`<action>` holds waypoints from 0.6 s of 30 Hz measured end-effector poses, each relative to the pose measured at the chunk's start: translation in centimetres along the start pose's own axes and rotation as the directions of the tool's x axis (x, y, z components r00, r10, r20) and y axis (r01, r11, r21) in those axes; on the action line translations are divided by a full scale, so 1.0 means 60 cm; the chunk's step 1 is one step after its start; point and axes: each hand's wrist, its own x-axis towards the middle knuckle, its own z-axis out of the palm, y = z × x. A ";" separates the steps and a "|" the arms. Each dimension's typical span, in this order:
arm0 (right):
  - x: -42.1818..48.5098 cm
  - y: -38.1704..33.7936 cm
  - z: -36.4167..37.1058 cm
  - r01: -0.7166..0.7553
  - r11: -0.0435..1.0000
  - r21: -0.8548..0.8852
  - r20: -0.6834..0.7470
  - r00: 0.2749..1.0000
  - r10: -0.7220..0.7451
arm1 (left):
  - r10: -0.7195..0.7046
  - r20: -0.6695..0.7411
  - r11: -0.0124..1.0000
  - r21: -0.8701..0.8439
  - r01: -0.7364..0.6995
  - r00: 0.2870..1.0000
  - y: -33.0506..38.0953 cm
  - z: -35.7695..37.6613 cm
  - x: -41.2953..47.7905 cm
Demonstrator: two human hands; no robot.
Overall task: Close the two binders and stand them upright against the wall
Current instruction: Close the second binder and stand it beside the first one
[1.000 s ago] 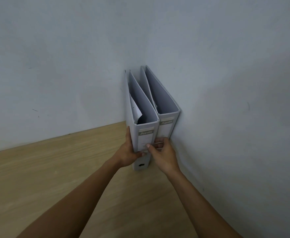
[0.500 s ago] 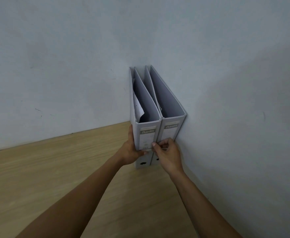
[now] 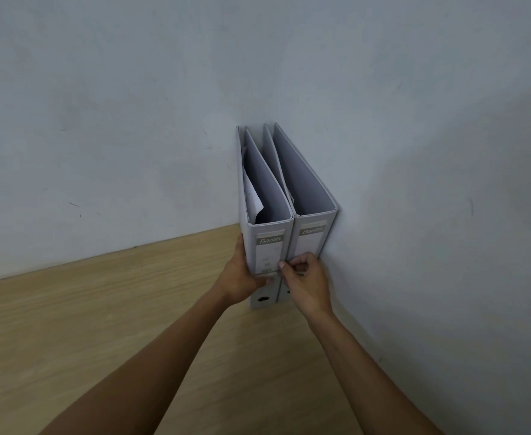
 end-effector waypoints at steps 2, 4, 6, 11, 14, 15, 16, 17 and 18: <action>-0.001 0.001 0.003 -0.013 1.000 0.012 -0.005 1.000 0.013 | 0.010 -0.003 1.000 -0.003 -0.010 1.000 0.006 0.000 -0.003; -0.002 0.003 0.005 -0.034 0.999 0.028 -0.007 0.999 0.034 | 0.004 -0.006 1.000 -0.002 -0.004 1.000 0.008 -0.001 -0.003; -0.003 0.004 0.006 -0.061 0.997 0.040 -0.004 0.998 0.061 | -0.001 -0.005 1.000 0.000 0.001 1.000 0.013 -0.001 -0.005; -0.008 0.010 0.004 -0.073 0.996 0.046 0.014 0.997 0.072 | -0.043 -0.002 0.999 -0.030 0.043 0.999 0.015 -0.003 -0.012; -0.018 0.008 0.004 -0.093 0.995 0.040 0.046 0.995 0.091 | -0.055 -0.002 0.997 -0.048 0.055 0.998 0.017 -0.009 -0.026; -0.021 0.010 0.006 -0.104 0.993 0.052 0.062 0.993 0.101 | -0.062 0.002 0.997 -0.049 0.062 0.998 0.014 -0.011 -0.030; -0.026 0.010 0.007 -0.117 0.991 0.058 0.077 0.991 0.113 | -0.090 0.001 0.995 -0.039 0.090 0.996 0.021 -0.017 -0.041; -0.030 0.010 0.009 -0.124 0.990 0.064 0.092 0.989 0.118 | -0.119 0.001 0.992 -0.039 0.119 0.993 0.019 -0.021 -0.048; -0.039 0.004 0.014 -0.133 0.989 0.059 0.117 0.985 0.126 | -0.155 0.004 0.987 -0.037 0.155 0.988 0.020 -0.030 -0.058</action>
